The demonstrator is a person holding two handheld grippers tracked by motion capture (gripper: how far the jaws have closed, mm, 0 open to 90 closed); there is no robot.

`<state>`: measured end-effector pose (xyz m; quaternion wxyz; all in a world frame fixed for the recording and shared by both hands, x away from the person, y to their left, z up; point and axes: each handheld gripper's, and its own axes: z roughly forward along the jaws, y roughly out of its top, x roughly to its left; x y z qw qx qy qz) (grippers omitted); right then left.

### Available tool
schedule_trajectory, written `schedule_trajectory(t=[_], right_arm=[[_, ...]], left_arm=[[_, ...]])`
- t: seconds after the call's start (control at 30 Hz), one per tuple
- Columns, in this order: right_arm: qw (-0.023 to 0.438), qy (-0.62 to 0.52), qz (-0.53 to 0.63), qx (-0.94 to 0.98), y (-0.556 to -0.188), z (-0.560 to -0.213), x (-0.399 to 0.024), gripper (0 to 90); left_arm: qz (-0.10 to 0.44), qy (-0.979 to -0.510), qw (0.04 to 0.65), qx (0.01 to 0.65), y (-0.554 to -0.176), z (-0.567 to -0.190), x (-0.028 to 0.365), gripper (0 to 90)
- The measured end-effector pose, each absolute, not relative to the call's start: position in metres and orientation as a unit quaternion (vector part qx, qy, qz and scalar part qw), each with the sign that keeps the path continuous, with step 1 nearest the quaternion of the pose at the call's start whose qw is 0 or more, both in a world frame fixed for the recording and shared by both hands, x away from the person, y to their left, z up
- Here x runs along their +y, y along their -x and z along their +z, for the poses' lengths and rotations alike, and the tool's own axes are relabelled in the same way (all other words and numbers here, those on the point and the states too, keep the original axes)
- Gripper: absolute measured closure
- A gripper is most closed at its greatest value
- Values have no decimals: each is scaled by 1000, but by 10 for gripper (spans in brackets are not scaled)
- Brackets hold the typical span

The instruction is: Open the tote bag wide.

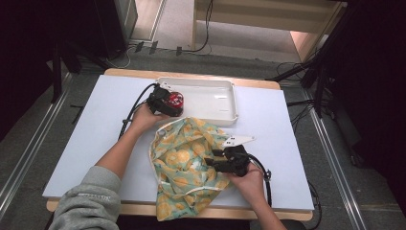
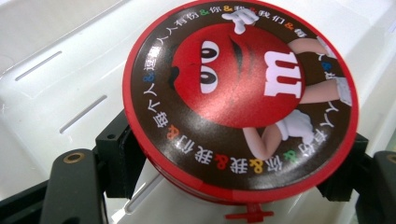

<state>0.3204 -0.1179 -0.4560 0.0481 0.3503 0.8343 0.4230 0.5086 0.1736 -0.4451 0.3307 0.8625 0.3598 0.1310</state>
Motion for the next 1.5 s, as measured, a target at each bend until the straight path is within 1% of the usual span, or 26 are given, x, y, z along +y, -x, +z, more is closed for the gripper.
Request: schedule_trajectory(t=[0.23,0.3,0.4,0.57,0.7,0.73,0.77,0.8,0.83,0.93,1.07,1.23,1.27,1.3,1.4,1.5], right_arm=[[43,-357,426,830,-321,-456,-120,515],[43,-356,426,831,-321,-456,-119,514],[41,-353,424,833,-321,-456,-119,510],[34,-346,420,838,-319,-456,-120,461],[28,-347,423,836,-319,-456,-121,439],[28,-347,422,837,-319,-457,-120,435],[28,-347,421,838,-319,-457,-120,432],[29,-346,420,838,-319,-457,-121,429],[30,-345,421,838,-319,-457,-121,429],[31,-347,418,839,-320,-458,-122,430],[32,-345,418,839,-320,-457,-122,432],[30,-347,419,838,-321,-458,-123,433],[31,-348,419,838,-321,-458,-123,433],[29,-348,420,838,-321,-458,-123,433],[31,-347,422,837,-322,-458,-123,436],[30,-347,423,837,-322,-457,-123,436]], left_arm=[[116,-861,330,369,-508,-446,175,228],[95,-857,337,378,-510,-446,178,210],[92,-853,346,379,-508,-443,180,186],[88,-848,351,388,-503,-438,184,180],[75,-846,346,398,-499,-436,190,187],[79,-847,346,397,-497,-434,192,197],[89,-845,349,395,-494,-432,194,239],[87,-843,356,395,-492,-431,196,278],[83,-841,361,395,-491,-430,198,293],[68,-836,367,402,-488,-427,203,318],[61,-836,366,406,-481,-421,206,339],[71,-835,371,400,-471,-408,207,399],[70,-834,372,402,-468,-404,208,399],[71,-833,373,402,-466,-401,208,426],[65,-831,375,405,-462,-394,207,556],[65,-839,374,390,-457,-389,204,662]])
